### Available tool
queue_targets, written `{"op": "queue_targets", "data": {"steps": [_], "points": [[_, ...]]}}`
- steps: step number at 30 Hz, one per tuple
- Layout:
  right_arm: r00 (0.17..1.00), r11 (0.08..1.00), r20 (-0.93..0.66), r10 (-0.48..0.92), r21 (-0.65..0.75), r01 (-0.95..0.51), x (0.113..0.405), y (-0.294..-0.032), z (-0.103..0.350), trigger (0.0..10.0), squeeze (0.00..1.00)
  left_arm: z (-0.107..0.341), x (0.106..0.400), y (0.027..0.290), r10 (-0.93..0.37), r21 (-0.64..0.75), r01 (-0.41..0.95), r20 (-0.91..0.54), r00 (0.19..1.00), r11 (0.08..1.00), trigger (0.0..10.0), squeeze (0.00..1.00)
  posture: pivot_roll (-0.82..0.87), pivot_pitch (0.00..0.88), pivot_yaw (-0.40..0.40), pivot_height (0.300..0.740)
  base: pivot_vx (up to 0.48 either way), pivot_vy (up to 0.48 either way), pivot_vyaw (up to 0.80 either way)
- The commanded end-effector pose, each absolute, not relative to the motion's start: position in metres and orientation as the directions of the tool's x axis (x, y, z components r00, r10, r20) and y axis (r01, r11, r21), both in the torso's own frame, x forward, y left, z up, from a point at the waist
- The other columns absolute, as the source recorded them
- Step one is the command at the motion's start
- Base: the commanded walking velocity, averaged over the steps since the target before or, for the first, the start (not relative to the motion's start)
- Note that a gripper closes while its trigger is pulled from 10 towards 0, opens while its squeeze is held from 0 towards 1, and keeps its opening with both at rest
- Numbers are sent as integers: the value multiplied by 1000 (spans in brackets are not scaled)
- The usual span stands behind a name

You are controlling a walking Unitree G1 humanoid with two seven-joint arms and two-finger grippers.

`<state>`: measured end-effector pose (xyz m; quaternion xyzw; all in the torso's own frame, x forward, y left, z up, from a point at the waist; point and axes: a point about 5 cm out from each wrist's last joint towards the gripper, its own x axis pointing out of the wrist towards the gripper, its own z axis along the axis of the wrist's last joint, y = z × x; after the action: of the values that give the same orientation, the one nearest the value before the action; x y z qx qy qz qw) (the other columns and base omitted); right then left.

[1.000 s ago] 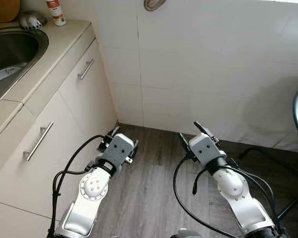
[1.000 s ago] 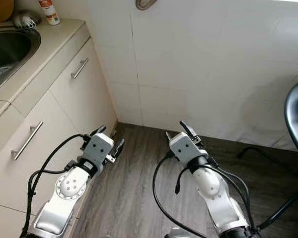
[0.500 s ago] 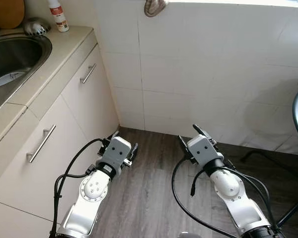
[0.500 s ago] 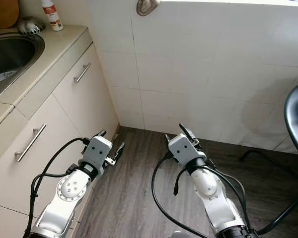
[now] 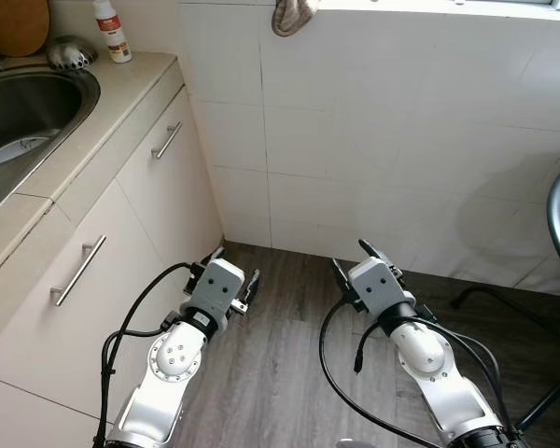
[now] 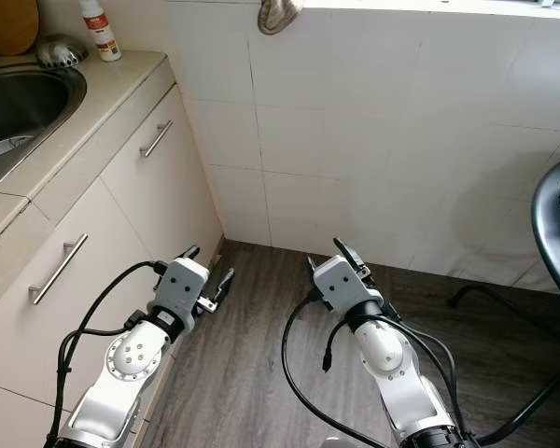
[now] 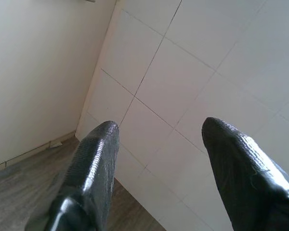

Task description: Kitchen organization

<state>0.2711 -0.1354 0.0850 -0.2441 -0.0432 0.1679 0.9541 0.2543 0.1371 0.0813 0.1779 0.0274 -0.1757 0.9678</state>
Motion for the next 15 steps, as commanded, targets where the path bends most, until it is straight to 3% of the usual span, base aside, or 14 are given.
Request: {"op": "queue_targets", "data": {"steps": [1, 14, 15], "points": [[939, 826, 16, 344, -480, -294, 273, -134, 88, 10000, 0, 82, 254, 141, -323, 329, 342, -111, 940, 880, 10000, 0, -141, 13, 33, 740, 0, 0, 0], [943, 832, 24, 331, -479, -280, 278, -136, 91, 10000, 0, 84, 258, 140, -320, 349, 336, -104, 942, 875, 10000, 0, -140, 12, 19, 740, 0, 0, 0], [949, 842, 12, 315, -465, -273, 279, -139, 90, 10000, 0, 84, 258, 140, -318, 343, 332, -100, 943, 879, 10000, 0, -144, 11, 18, 740, 0, 0, -800]]}}
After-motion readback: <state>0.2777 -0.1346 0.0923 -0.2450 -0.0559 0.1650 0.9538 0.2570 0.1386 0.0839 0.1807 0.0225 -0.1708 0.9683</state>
